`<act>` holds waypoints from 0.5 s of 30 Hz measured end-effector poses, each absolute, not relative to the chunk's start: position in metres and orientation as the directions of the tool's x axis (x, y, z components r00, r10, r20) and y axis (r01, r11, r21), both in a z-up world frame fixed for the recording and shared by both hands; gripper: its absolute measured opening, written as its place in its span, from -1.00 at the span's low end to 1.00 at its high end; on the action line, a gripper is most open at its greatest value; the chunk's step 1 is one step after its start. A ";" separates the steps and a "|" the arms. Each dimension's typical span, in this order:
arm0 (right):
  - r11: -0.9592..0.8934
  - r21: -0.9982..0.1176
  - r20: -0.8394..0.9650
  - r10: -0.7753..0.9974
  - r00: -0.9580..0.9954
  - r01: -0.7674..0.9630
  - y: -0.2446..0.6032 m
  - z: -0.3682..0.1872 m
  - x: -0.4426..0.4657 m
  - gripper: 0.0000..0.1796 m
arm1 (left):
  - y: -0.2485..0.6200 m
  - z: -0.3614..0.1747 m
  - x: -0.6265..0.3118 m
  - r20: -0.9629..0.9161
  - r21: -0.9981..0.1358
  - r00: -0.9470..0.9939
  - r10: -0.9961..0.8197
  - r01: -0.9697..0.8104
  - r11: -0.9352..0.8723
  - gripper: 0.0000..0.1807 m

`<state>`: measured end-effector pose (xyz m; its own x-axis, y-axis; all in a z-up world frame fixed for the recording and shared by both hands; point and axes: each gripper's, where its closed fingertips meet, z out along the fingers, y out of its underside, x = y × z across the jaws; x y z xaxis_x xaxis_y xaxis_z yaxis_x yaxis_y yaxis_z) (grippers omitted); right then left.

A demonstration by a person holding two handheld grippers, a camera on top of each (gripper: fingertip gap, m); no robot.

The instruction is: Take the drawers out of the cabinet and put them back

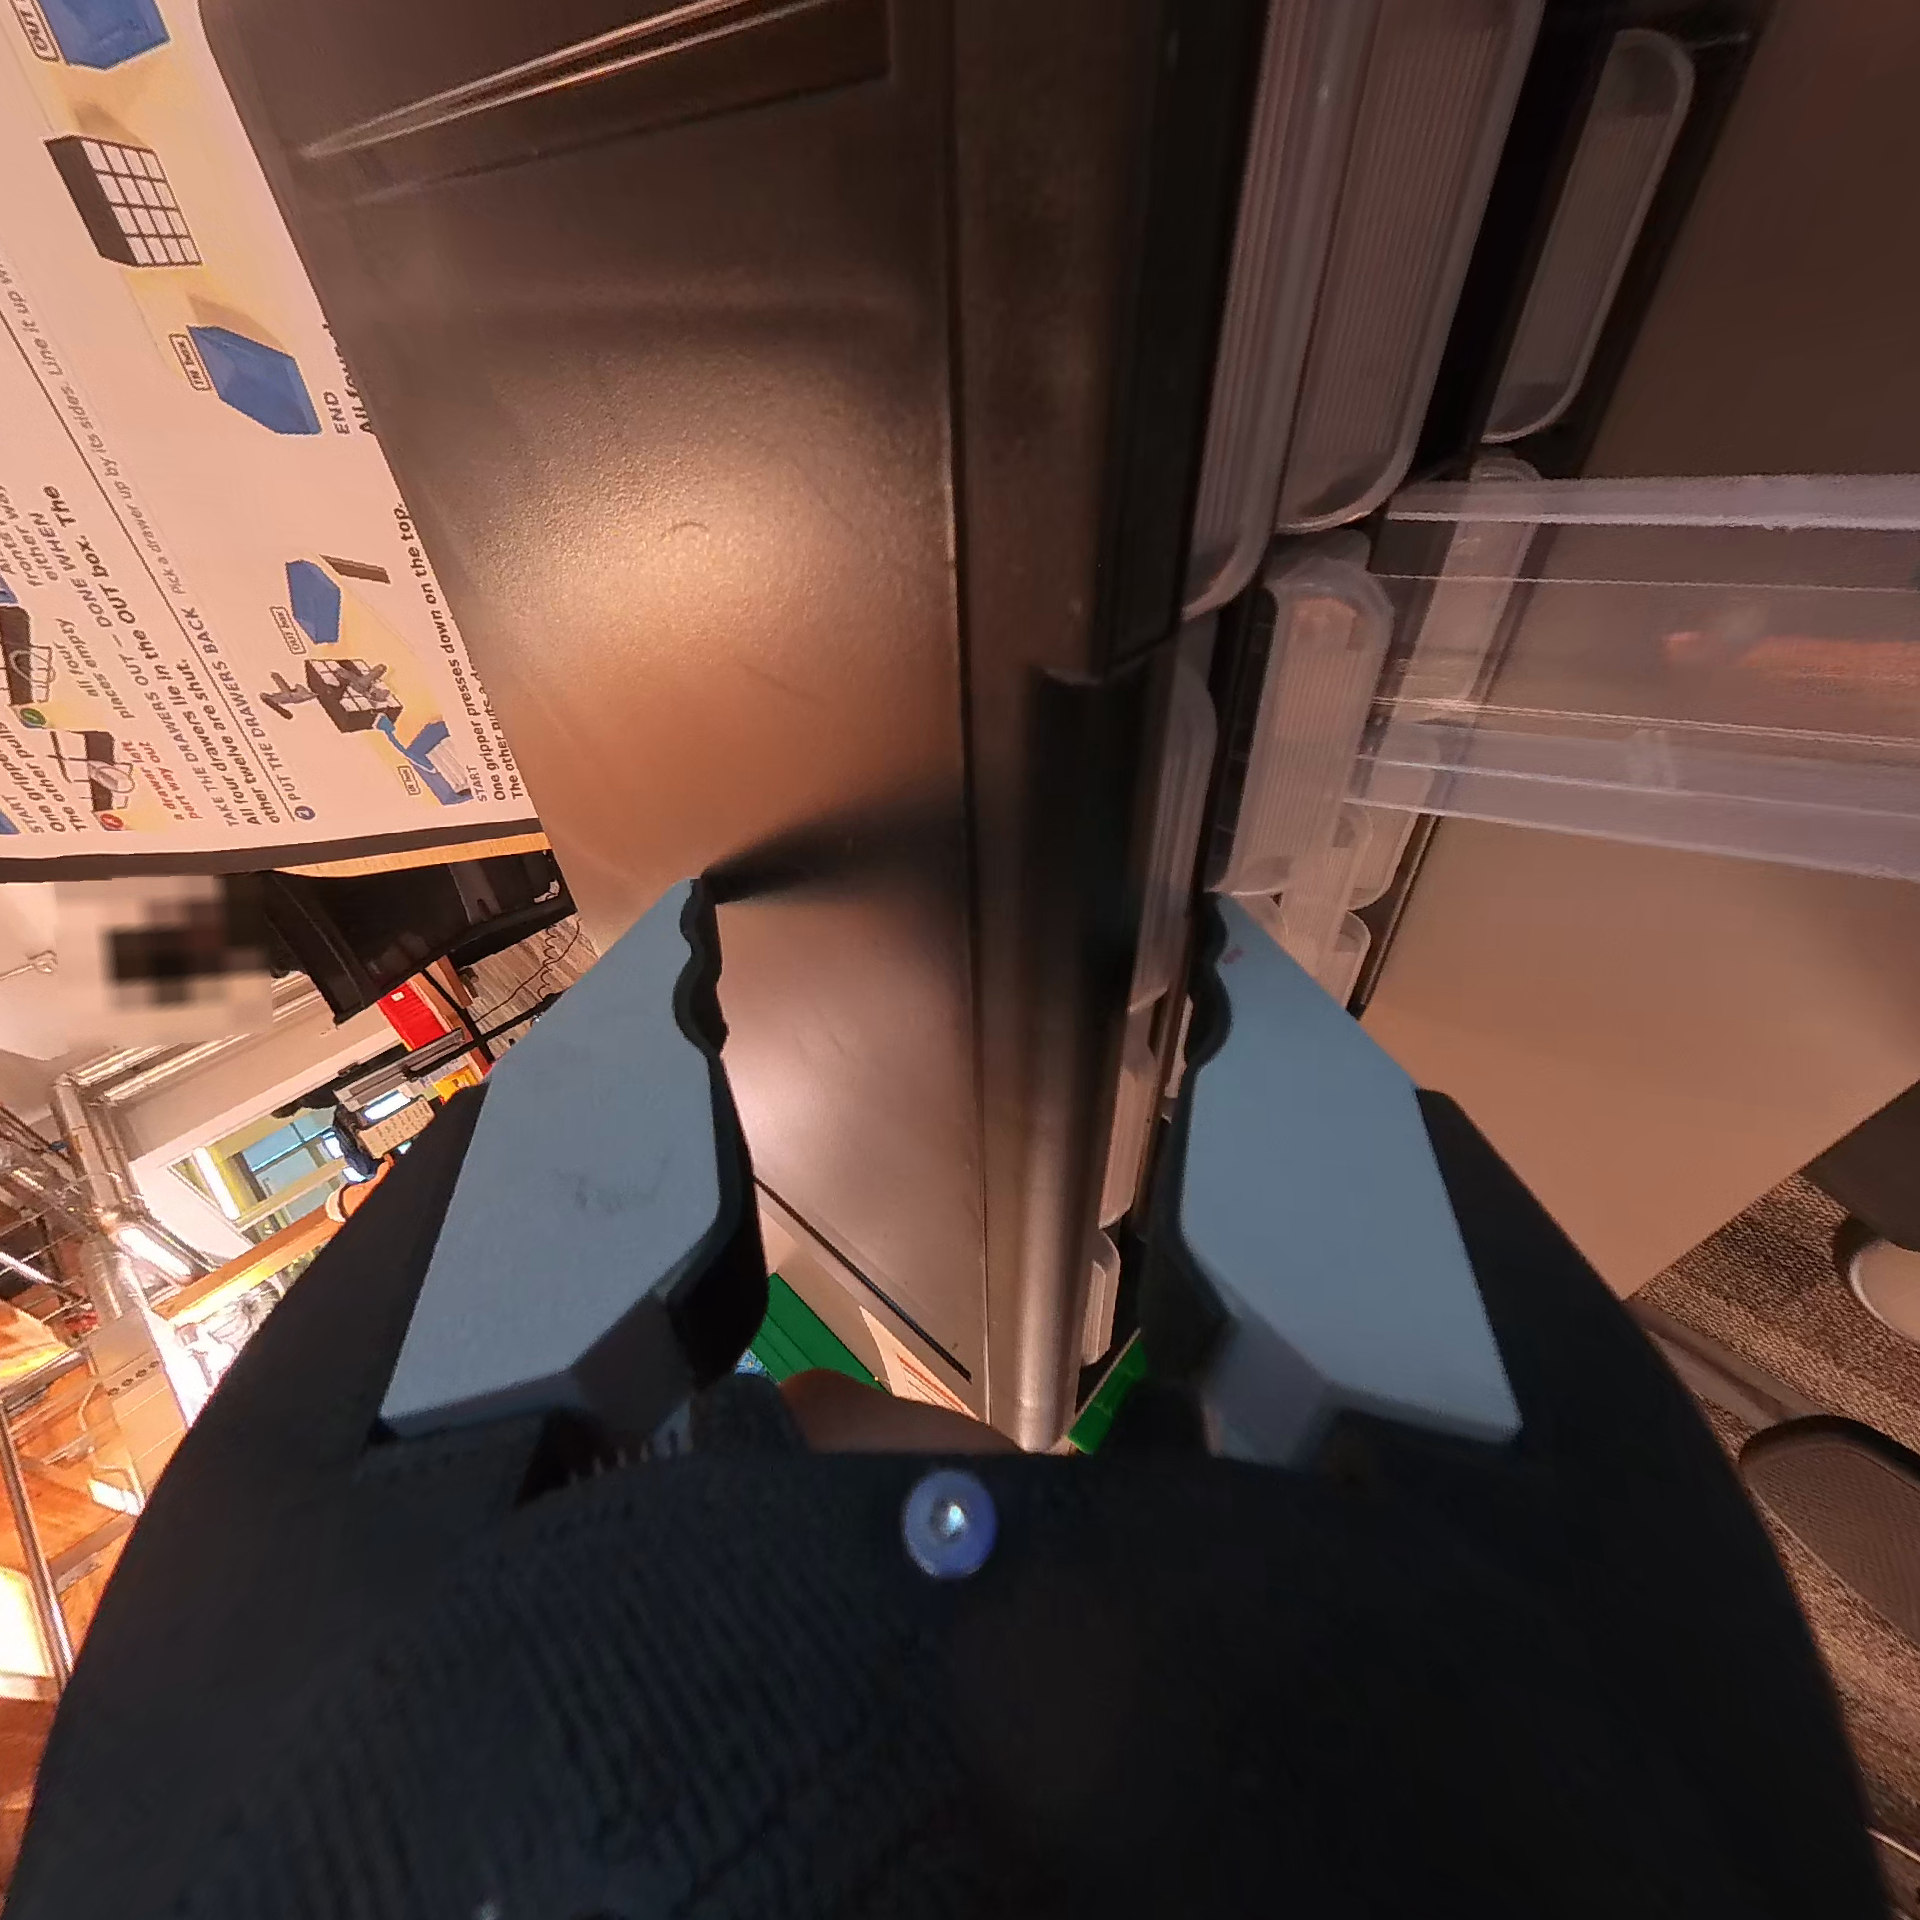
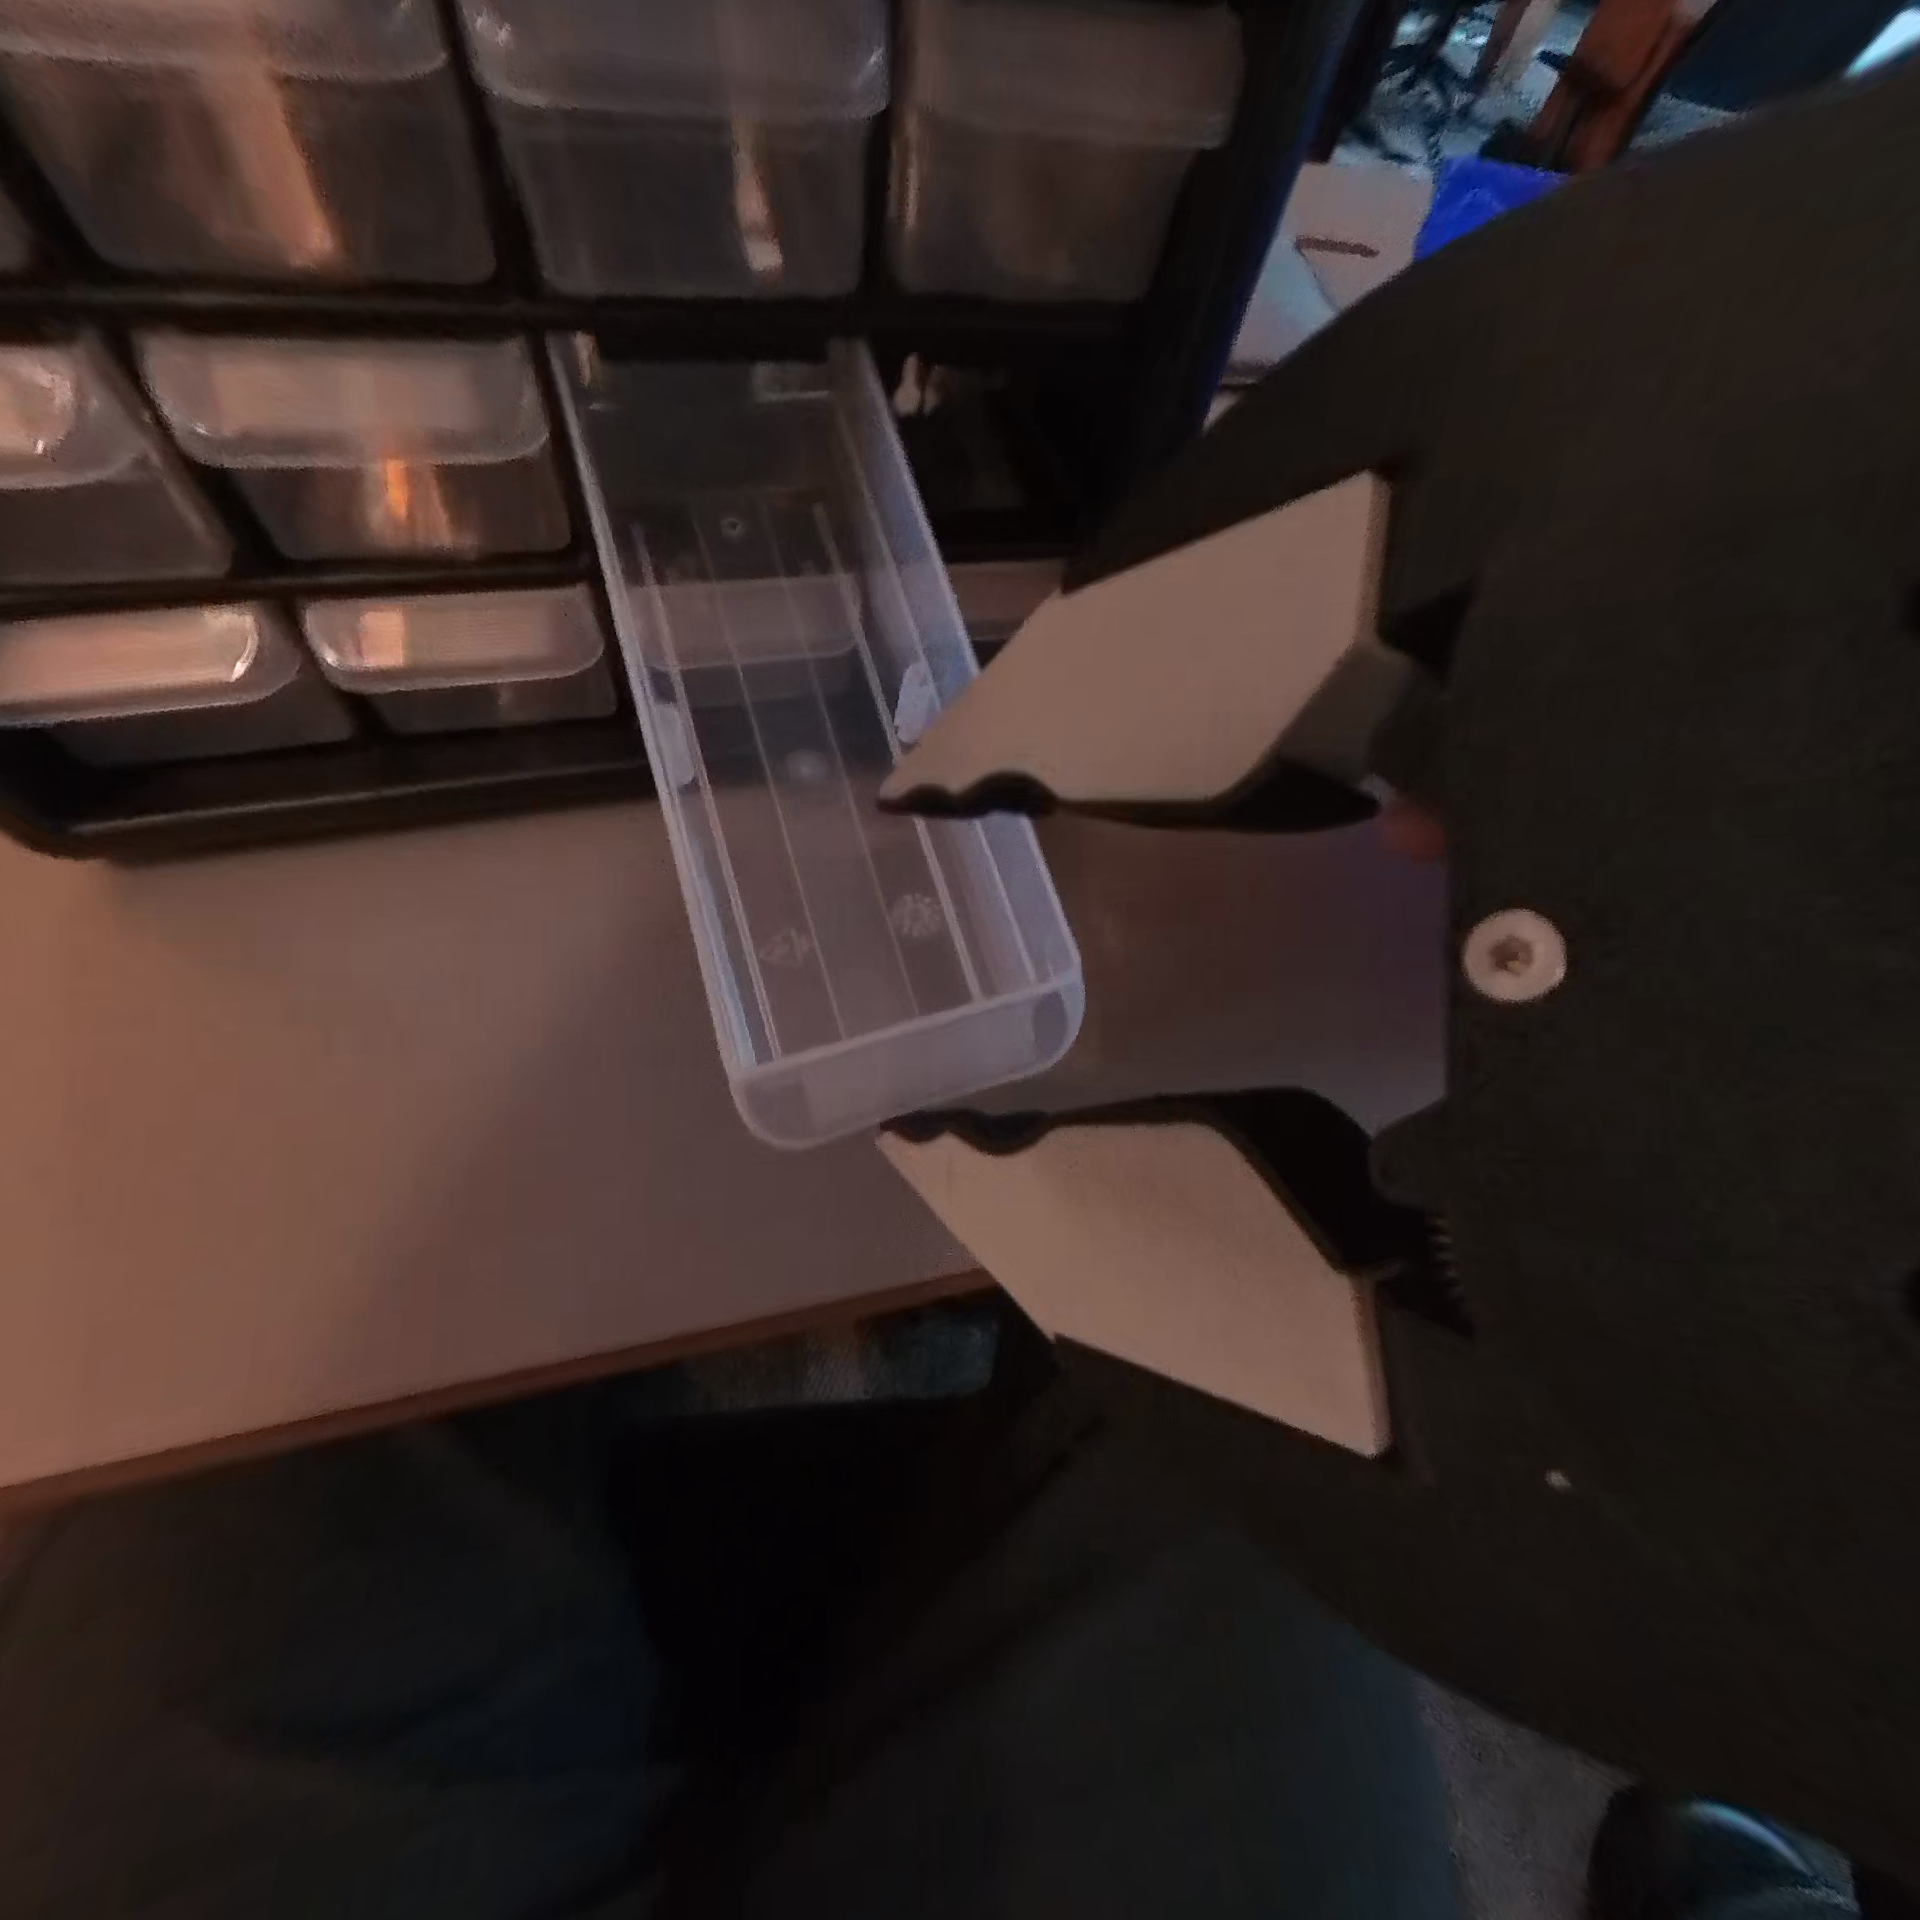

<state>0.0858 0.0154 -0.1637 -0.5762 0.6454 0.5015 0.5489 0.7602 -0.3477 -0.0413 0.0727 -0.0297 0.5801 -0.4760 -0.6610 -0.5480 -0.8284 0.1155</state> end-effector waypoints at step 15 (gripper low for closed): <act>0.474 -0.757 0.095 0.761 -0.641 0.450 -0.038 -0.085 0.103 -0.85 | 0.073 -0.030 -0.041 -0.661 0.090 0.583 -0.473 -0.563 -0.821 -0.01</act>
